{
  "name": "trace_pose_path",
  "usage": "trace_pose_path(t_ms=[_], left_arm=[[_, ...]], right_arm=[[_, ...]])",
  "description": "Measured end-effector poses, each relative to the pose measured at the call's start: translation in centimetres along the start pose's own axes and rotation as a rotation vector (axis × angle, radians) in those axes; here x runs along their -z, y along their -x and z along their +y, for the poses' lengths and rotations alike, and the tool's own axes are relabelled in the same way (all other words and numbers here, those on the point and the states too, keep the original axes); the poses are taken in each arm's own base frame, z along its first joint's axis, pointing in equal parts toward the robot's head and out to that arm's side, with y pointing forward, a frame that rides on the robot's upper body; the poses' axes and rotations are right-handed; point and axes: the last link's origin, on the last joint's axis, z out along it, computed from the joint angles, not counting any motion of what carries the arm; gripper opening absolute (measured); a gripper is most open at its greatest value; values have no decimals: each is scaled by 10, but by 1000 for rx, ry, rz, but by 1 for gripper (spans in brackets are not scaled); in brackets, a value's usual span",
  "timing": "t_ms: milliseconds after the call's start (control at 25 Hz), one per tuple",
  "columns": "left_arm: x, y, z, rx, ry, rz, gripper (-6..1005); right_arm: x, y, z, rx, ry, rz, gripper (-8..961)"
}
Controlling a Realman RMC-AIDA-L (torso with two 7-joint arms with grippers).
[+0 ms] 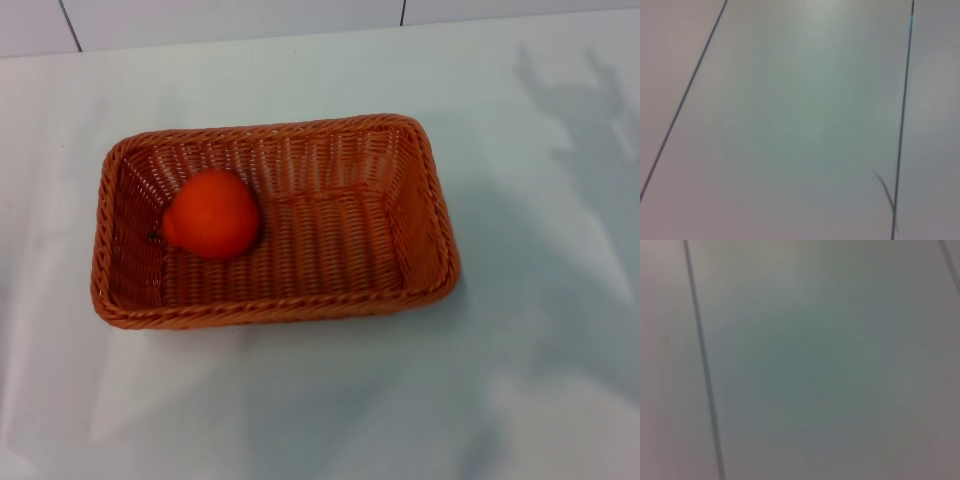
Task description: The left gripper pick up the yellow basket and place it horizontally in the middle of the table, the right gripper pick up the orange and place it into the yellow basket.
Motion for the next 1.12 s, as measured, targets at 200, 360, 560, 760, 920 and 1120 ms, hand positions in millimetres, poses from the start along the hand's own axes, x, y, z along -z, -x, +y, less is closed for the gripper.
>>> trace_pose_path(t_ms=[200, 360, 560, 760, 920, 1120], left_arm=[[2, -2, -3, -5, -22, 8, 735], [2, -1, -4, -5, -23, 6, 735], [4, -4, -3, -7, -12, 19, 735], [7, -6, -4, -13, -9, 24, 736], [12, -6, -6, -19, -17, 19, 736], [15, -7, -8, -17, -30, 19, 736]], right_arm=[[6, 1, 6, -7, 46, 1, 956], [10, 3, 9, -18, 70, -4, 956], [17, 3, 14, -44, 126, 8, 956], [22, 4, 16, -62, 156, 20, 956], [19, 4, 18, -65, 168, 13, 956], [10, 7, 20, -70, 189, -14, 956]])
